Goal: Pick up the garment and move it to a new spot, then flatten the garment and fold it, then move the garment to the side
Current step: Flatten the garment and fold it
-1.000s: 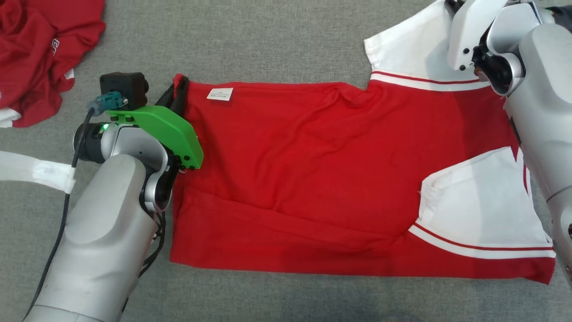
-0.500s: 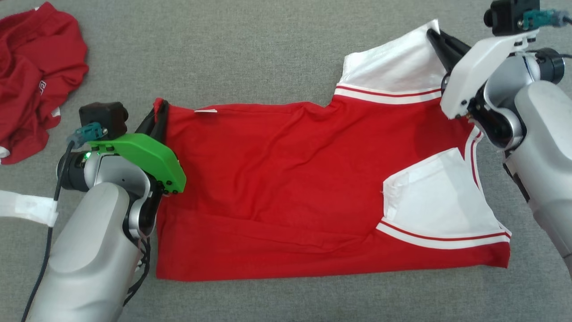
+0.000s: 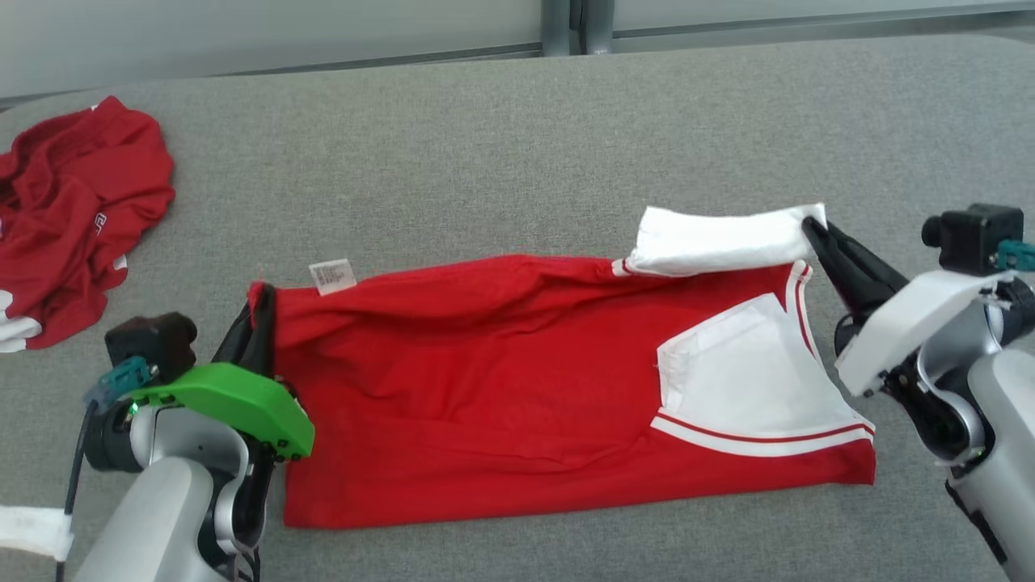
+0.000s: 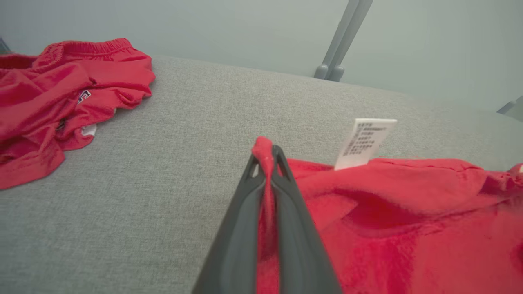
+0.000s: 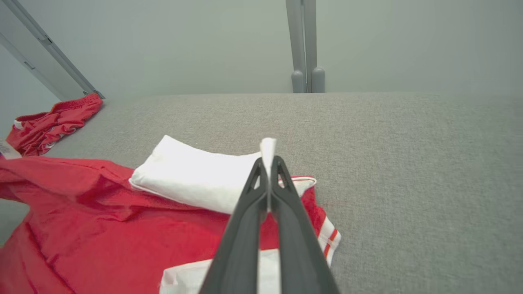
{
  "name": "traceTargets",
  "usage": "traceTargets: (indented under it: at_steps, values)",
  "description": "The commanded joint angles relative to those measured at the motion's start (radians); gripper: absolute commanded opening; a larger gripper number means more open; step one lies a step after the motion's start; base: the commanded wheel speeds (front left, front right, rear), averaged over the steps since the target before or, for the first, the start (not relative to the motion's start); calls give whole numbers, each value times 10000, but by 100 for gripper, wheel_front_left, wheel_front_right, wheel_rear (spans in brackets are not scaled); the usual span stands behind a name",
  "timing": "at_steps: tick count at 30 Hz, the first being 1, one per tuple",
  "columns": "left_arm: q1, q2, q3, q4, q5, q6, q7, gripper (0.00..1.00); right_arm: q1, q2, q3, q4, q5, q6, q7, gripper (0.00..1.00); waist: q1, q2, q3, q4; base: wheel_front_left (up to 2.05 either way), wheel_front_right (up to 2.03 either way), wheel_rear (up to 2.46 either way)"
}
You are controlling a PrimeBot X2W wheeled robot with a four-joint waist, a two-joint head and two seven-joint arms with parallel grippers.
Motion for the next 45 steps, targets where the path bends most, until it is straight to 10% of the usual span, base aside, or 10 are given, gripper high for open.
traceTargets:
  at_steps: [1,24,25,28,29,45]
  values:
    - [311,67,70,-161,-107,118,-106,0,391,37,-188,-218,-134,-9,-67,0,1,107,-224,-92,0,0,0]
    - [2935,-353,33,-912,-621,821,-598,0,3370,1764,-2251,-846,-1140,-5,295,0,1,107,-279,-251,0,0,0]
    - [2962,-365,36,-893,-639,819,-610,15,3406,1779,-2232,-820,-1145,-5,262,2,1,107,-282,-254,0,0,0]
    - [3081,-411,84,-956,-720,819,-709,100,3567,1736,-2169,-766,-1204,-5,103,48,1,107,-317,-268,0,0,0]
    - [3119,-395,110,-1018,-737,841,-729,100,3637,1721,-2167,-747,-1224,-5,45,100,1,107,-330,-278,0,0,0]
    - [3468,-106,640,-2700,-345,1617,-1438,100,4591,1676,-2629,-1131,-1677,-5,-77,100,1,107,-634,-561,0,0,0]
